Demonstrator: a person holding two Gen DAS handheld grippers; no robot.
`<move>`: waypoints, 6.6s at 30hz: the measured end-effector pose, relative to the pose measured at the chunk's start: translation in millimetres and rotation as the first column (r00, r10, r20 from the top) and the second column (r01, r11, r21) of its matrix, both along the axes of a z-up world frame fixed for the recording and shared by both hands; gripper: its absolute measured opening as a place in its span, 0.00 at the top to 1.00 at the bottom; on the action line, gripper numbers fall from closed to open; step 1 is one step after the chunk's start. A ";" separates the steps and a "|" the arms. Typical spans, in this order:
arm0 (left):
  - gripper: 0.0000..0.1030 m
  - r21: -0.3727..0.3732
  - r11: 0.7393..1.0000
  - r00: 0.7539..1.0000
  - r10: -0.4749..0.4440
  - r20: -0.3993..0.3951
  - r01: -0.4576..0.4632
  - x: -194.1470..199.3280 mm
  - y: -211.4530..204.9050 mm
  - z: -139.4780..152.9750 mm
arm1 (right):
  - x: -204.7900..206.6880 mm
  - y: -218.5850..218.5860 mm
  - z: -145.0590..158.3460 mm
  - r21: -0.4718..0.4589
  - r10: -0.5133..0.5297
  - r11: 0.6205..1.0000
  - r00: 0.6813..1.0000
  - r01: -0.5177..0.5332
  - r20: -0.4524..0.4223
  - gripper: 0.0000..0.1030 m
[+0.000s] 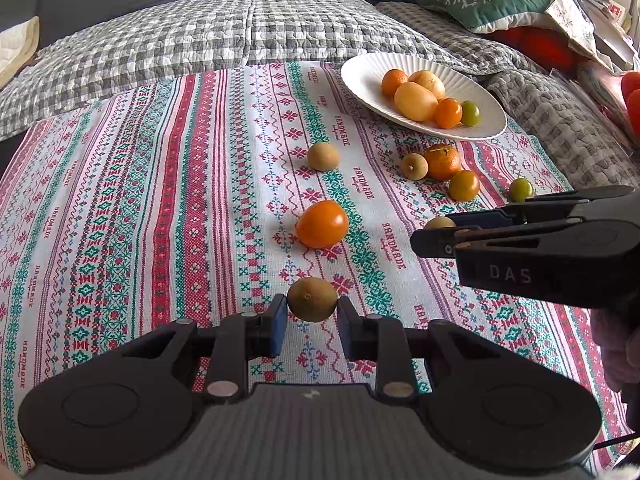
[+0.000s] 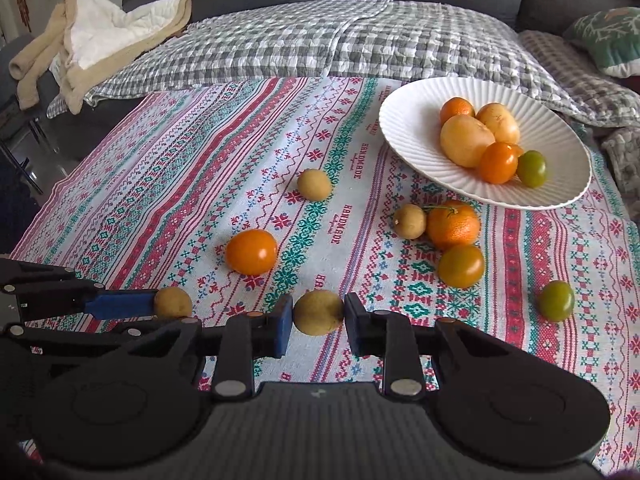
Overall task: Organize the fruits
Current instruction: 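Carry the kiwi and pale yellow fruit over the white plate, then open both tools to drop the fruits onto the plate, then withdraw both open tools from the plate back over the loose fruit, then grasp a large orange tomato with left tool while right tool grasps a green tomato, then carry the orange tomato and green tomato over the white plate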
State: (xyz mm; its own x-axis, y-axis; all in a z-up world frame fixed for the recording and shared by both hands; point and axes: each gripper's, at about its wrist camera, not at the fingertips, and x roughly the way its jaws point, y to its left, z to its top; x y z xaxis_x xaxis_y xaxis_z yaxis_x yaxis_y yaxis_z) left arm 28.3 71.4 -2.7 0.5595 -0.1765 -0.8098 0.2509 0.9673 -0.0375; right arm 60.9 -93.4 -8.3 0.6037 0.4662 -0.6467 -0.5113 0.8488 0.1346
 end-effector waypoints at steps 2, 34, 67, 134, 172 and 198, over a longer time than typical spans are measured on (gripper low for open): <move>0.84 -0.008 1.000 1.000 -0.010 0.002 0.010 1.7 -5.0 1.7 | 2.1 -11.6 1.0 0.027 -0.020 0.999 1.000 0.021 -0.009 0.76; 0.84 -0.073 0.994 0.990 -0.067 0.126 0.077 81.8 -96.7 18.6 | 76.3 -148.0 8.4 0.369 -0.268 0.893 0.963 0.259 -0.029 0.76; 0.59 -0.049 0.996 0.971 -0.064 0.229 0.077 116.5 -123.8 7.6 | 114.2 -147.1 8.5 0.486 -0.329 0.814 0.942 0.317 -0.063 0.59; 0.09 0.052 0.998 0.963 -0.041 0.268 0.028 2.2 -18.9 -41.8 | -1.2 -134.2 -53.1 -0.005 -0.185 0.982 0.967 0.188 0.178 0.00; 0.70 -0.029 0.999 0.956 -0.013 0.292 0.022 24.5 -24.5 -37.2 | 35.6 -109.6 -44.9 0.017 -0.168 0.985 0.951 0.170 0.259 0.45; 0.71 -0.119 0.993 0.974 0.048 0.220 -0.022 37.8 -38.0 -23.4 | 37.4 -116.6 -33.7 0.130 -0.194 0.976 0.966 0.174 0.170 0.77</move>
